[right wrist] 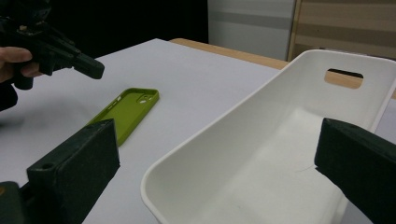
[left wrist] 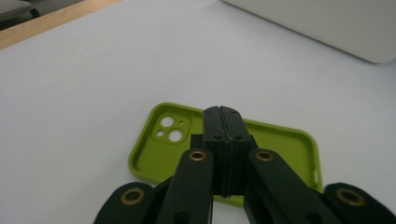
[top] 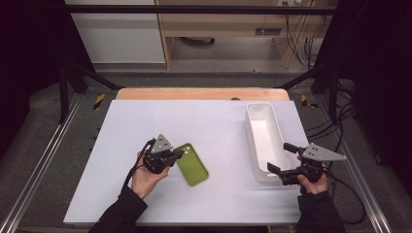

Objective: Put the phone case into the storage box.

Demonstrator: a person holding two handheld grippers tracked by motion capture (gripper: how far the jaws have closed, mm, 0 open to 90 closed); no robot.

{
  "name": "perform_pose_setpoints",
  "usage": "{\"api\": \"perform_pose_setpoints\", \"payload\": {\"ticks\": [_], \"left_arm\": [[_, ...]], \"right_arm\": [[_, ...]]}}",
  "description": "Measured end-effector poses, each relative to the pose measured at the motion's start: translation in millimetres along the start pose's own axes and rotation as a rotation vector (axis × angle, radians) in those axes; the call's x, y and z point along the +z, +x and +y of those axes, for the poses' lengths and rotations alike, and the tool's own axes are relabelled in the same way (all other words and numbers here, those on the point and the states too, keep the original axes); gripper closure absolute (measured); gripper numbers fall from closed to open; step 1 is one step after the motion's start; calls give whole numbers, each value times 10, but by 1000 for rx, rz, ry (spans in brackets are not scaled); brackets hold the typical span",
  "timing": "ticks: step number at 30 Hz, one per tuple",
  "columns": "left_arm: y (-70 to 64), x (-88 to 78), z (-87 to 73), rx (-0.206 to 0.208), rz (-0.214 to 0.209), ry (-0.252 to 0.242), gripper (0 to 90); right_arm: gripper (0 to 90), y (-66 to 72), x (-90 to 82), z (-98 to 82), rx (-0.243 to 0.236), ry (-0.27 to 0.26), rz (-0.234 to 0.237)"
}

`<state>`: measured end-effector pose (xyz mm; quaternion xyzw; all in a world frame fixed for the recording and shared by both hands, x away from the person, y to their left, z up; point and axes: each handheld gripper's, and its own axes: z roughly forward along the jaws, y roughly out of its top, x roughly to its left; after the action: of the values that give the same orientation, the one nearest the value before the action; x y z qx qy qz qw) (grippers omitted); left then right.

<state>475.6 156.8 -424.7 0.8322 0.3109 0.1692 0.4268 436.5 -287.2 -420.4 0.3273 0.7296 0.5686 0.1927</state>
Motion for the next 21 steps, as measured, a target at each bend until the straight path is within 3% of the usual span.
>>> {"api": "perform_pose_setpoints", "payload": {"ticks": [6, 21], "left_arm": [[-109, 59, 81, 21, -31, 6, 900], [-261, 318, 197, 29, -80, 58, 900]], "right_arm": [[5, 0, -2, 0, 1, -1, 1], [5, 2, 1, -2, -2, 3, 4]]}}
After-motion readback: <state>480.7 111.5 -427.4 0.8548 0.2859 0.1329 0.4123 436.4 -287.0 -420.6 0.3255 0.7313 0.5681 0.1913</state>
